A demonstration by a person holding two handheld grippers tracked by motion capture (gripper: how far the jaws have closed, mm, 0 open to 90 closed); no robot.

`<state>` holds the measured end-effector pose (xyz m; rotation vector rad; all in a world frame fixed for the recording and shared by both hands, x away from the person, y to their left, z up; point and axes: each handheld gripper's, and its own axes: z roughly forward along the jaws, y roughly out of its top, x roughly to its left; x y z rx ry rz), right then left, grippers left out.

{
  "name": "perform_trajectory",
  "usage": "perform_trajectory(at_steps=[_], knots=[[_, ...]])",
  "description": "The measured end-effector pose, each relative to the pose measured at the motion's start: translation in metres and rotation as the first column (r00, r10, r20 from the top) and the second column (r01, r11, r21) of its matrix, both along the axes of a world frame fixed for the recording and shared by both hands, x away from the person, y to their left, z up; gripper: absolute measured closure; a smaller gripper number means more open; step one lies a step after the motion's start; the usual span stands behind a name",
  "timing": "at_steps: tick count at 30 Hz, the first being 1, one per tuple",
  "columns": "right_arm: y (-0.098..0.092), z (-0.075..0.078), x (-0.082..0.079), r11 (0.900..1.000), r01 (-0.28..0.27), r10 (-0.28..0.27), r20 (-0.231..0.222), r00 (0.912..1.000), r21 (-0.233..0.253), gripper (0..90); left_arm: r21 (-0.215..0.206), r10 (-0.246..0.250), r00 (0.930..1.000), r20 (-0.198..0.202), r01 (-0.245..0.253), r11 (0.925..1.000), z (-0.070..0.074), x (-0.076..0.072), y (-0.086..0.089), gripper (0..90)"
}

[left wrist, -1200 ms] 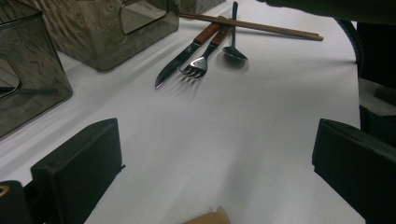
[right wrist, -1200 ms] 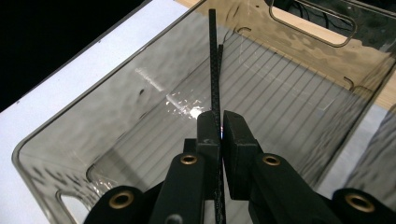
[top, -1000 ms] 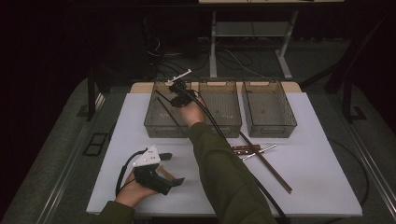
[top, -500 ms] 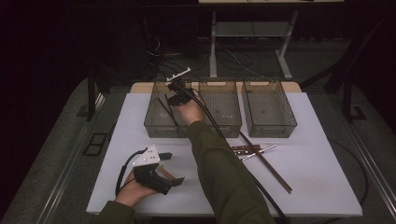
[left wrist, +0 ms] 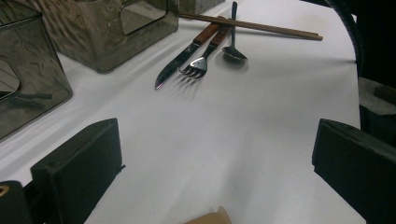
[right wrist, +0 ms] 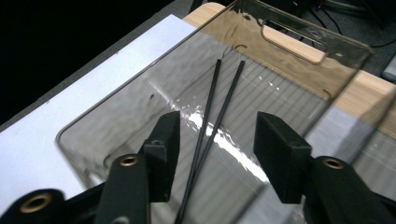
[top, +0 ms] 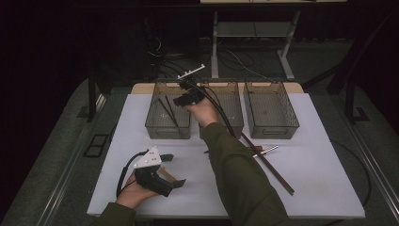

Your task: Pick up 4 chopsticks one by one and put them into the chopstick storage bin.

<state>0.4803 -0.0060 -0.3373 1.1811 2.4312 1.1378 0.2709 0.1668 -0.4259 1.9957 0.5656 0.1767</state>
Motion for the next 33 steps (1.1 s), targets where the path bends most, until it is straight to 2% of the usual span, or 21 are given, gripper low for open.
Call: perform_trajectory(at_steps=[4,12,13,15,18,24,27,33], knots=[[-0.021,0.008,-0.013,1.0,-0.017,0.017,0.02,0.9997,-0.008,46.6,-0.006,0.002,1.0,-0.002,-0.002,1.0,0.0,0.0,-0.001,0.6],[-0.066,0.018,-0.036,0.999,-0.04,0.04,0.028,0.9988,0.003,42.0,0.015,-0.002,1.0,0.0,0.002,0.9999,0.0,0.0,-0.001,0.6],[-0.071,0.018,-0.039,0.999,-0.045,0.045,0.032,0.9985,0.003,41.6,0.007,0.004,1.0,-0.004,-0.004,1.0,-0.001,-0.001,-0.002,0.6],[-0.081,0.018,-0.044,0.999,-0.049,0.048,0.028,0.9984,0.002,40.9,0.018,0.001,1.0,-0.002,-0.001,0.9998,-0.001,0.0,-0.001,0.6],[-0.095,0.017,-0.05,0.999,-0.048,0.047,0.017,0.9987,0.026,41.0,0.024,0.0,1.0,-0.001,0.0,0.9997,-0.001,0.0,-0.002,0.6],[-0.117,0.014,-0.063,0.998,-0.049,0.049,0.019,0.9986,0.027,41.1,0.024,0.003,1.0,-0.007,-0.003,0.9997,-0.002,-0.001,-0.003,0.6],[-0.125,0.011,-0.07,0.998,-0.066,0.066,0.034,0.9973,0.011,41.3,0.023,0.005,0.9999,-0.01,-0.005,0.9997,-0.002,-0.001,-0.002,0.6],[-0.139,0.006,-0.085,0.996,-0.09,0.09,0.025,0.9956,-0.004,40.2,0.024,0.006,0.9999,-0.01,-0.006,0.9997,-0.002,-0.001,-0.002,0.6]])
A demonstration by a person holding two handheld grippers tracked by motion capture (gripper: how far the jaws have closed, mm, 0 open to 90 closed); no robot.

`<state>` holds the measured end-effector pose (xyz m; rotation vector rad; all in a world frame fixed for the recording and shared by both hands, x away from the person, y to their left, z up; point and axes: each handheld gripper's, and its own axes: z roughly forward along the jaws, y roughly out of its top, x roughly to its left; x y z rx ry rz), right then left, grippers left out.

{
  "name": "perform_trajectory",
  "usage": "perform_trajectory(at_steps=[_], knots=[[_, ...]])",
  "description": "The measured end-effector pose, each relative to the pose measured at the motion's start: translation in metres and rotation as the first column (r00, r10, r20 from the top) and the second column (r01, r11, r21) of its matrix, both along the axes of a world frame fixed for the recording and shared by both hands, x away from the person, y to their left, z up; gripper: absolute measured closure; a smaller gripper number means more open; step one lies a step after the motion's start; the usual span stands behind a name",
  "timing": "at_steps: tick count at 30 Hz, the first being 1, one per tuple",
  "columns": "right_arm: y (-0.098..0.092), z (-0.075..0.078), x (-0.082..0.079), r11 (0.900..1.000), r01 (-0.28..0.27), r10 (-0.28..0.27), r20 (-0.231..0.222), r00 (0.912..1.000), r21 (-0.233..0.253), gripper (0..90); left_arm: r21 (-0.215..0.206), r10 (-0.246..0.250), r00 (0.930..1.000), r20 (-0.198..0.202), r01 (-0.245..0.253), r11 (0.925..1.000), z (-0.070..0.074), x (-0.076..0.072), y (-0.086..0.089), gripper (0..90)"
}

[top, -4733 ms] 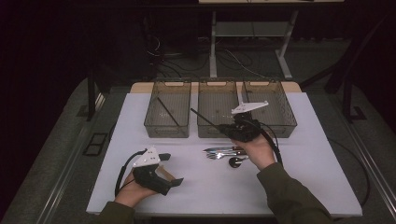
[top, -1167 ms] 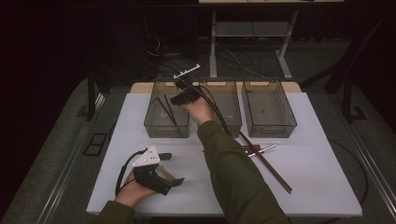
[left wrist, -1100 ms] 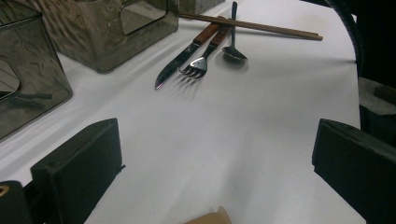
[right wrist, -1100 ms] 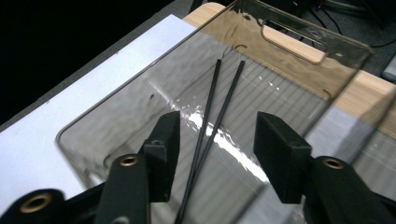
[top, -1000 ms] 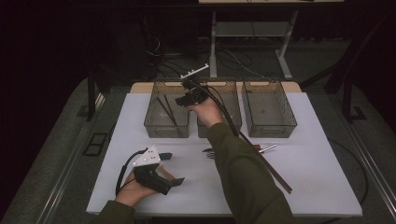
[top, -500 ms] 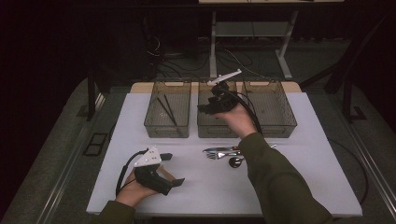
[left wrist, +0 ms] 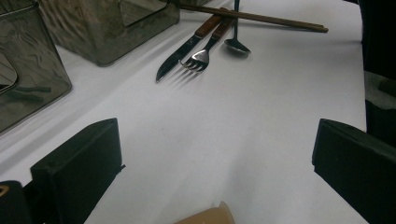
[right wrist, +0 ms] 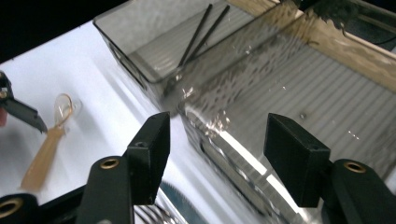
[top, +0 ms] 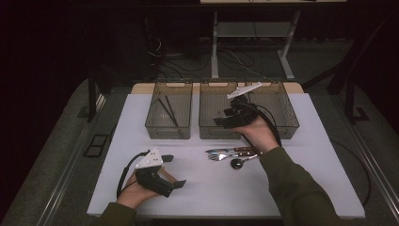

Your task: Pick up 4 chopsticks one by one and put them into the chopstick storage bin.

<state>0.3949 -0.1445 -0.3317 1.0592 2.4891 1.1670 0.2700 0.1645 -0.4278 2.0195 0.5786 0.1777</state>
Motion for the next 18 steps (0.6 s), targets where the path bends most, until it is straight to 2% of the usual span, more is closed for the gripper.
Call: perform_trajectory(at_steps=[3,18], knots=[[-0.009,-0.005,-0.006,1.0,0.006,-0.006,-0.013,0.9999,0.022,40.5,0.001,0.003,1.0,0.003,-0.003,1.0,0.0,0.0,0.0,0.6],[-0.061,-0.032,-0.047,0.996,0.025,-0.024,-0.011,0.9997,0.089,38.4,-0.006,0.009,0.9999,0.007,-0.009,0.9999,-0.001,0.0,0.0,0.4]])
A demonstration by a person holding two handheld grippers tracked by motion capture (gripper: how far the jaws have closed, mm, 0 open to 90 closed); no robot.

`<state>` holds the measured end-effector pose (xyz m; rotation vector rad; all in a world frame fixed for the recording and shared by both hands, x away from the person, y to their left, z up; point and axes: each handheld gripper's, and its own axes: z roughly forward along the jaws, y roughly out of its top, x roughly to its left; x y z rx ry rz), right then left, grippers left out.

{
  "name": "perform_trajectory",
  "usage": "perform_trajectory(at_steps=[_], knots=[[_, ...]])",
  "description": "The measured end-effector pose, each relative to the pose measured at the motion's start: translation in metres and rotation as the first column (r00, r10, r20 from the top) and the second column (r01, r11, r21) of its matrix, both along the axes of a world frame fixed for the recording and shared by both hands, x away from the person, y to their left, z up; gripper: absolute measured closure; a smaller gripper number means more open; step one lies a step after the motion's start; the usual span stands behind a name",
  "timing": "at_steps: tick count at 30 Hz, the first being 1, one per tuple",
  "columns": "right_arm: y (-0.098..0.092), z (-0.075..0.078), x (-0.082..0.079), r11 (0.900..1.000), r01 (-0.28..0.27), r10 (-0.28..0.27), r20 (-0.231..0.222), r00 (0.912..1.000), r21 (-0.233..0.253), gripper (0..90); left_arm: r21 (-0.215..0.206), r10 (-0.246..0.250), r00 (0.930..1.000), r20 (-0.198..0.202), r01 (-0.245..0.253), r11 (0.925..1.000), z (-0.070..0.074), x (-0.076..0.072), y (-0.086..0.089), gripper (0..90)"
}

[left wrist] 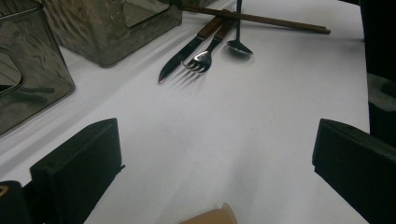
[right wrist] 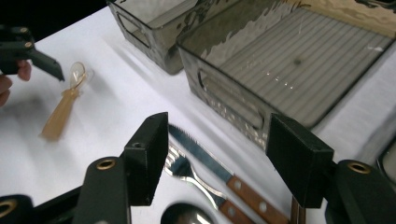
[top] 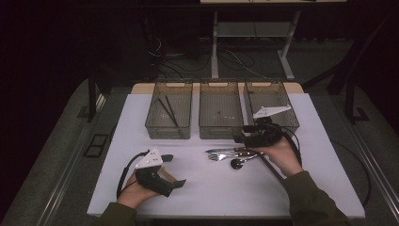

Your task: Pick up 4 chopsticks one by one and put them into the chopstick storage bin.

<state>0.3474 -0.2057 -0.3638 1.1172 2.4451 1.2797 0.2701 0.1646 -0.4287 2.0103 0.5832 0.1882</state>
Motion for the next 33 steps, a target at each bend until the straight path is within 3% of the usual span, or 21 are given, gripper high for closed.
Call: perform_trajectory(at_steps=[11,16,29,33], knots=[[-0.037,-0.014,-0.026,0.999,0.021,-0.021,-0.014,0.9997,0.037,38.3,0.011,0.002,1.0,0.004,-0.002,0.9999,-0.002,0.003,0.0,0.4],[-0.05,-0.023,-0.038,0.999,0.035,-0.035,-0.02,0.9992,0.016,39.0,0.017,-0.002,1.0,0.009,0.002,0.9999,-0.001,0.002,0.001,0.4],[-0.085,-0.038,-0.066,0.996,0.083,-0.084,-0.046,0.9954,-0.015,54.3,0.033,-0.01,0.9999,0.014,0.009,0.9994,-0.001,0.0,-0.001,0.5],[-0.093,-0.043,-0.073,0.995,0.089,-0.091,-0.049,0.9947,-0.041,57.8,0.021,-0.002,1.0,0.008,0.001,0.9998,-0.001,-0.001,-0.001,0.6]])
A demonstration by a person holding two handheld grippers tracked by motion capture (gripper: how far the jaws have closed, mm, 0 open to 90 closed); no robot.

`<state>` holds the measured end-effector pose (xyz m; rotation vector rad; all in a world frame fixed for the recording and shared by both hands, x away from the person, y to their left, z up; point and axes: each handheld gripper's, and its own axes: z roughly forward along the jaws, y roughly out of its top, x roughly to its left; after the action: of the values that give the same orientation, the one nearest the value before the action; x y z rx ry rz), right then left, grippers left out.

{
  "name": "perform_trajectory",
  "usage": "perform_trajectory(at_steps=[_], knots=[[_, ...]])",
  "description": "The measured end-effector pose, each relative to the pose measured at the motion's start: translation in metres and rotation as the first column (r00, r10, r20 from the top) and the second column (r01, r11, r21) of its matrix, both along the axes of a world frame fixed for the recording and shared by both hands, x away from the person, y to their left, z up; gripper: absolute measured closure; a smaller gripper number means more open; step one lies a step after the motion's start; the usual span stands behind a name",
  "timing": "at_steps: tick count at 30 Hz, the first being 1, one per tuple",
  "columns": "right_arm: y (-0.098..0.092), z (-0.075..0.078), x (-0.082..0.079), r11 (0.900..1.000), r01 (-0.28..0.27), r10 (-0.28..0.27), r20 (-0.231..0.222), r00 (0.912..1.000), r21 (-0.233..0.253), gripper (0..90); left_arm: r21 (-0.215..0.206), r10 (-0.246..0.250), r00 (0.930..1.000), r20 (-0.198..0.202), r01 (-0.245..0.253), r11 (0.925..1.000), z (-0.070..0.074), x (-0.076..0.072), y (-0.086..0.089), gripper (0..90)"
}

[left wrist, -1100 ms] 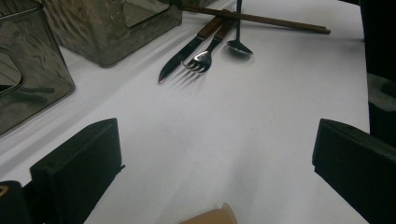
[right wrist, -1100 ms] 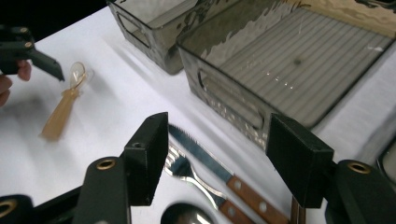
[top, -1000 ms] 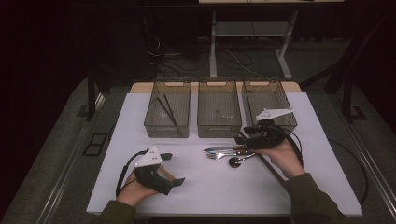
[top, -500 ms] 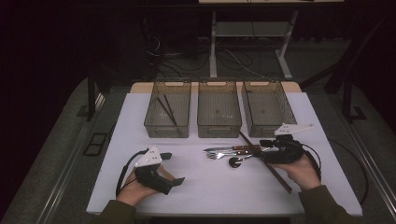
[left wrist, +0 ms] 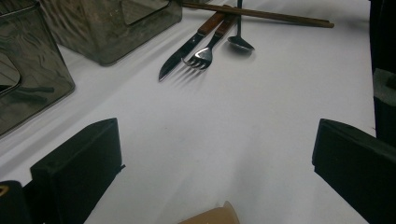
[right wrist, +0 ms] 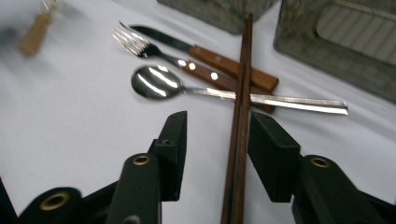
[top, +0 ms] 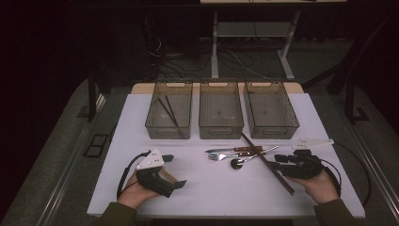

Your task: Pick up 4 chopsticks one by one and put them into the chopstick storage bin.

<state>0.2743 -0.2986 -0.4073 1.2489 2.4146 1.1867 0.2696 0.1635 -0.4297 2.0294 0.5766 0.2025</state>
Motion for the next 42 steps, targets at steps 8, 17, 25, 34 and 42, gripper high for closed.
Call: perform_trajectory(at_steps=[8,17,25,34,42], knots=[[-0.008,-0.013,-0.005,0.999,0.007,-0.008,-0.025,0.9996,-0.047,65.4,0.017,-0.002,1.0,0.0,0.002,0.9999,0.0,0.0,0.0,0.6],[-0.007,-0.019,-0.001,0.996,0.002,-0.007,-0.047,0.9989,-0.094,73.0,0.016,-0.003,1.0,0.0,0.003,0.9999,0.0,0.0,0.0,0.7],[-0.008,-0.026,0.003,0.992,-0.006,-0.002,-0.065,0.9979,-0.122,74.7,0.018,-0.005,1.0,0.002,0.005,0.9998,0.0,0.0,0.0,0.7],[-0.007,-0.027,0.003,0.991,-0.013,0.004,-0.07,0.9975,-0.13,76.0,0.022,-0.003,1.0,-0.002,0.003,0.9997,0.0,0.0,-0.001,0.8],[-0.007,-0.028,0.004,0.99,-0.009,-0.001,-0.072,0.9974,-0.142,76.4,0.021,-0.001,1.0,-0.005,0.001,0.9998,-0.001,0.0,-0.001,0.8]])
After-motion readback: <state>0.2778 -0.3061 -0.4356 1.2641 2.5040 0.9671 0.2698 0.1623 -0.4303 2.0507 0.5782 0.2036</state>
